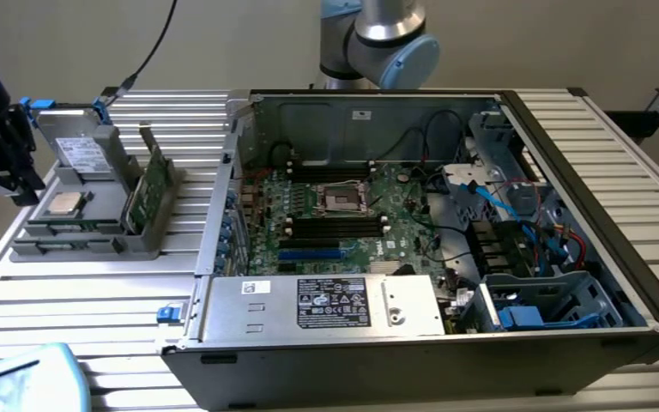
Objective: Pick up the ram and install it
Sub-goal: 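Pick up the ram and move it above insertion slot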
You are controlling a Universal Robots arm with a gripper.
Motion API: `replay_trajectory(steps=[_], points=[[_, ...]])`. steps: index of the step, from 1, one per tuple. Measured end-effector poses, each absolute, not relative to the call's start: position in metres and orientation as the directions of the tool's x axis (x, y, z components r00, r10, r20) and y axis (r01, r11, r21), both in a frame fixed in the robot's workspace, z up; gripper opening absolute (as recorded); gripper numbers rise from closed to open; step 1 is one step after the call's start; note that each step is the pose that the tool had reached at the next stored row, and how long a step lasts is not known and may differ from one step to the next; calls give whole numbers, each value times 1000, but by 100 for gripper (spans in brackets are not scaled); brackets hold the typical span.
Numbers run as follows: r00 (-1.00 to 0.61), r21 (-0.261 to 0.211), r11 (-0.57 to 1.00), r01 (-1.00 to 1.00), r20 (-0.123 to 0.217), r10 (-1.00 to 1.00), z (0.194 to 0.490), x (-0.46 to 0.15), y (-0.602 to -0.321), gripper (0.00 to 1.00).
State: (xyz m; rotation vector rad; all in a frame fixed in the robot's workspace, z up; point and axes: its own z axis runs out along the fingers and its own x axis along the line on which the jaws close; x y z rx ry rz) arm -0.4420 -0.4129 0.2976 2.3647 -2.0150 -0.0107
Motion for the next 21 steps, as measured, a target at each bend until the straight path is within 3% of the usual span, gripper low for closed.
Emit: replay_trajectory(steps=[21], points=[[148, 29, -148, -989, 5, -989, 259, -429, -424, 34]])
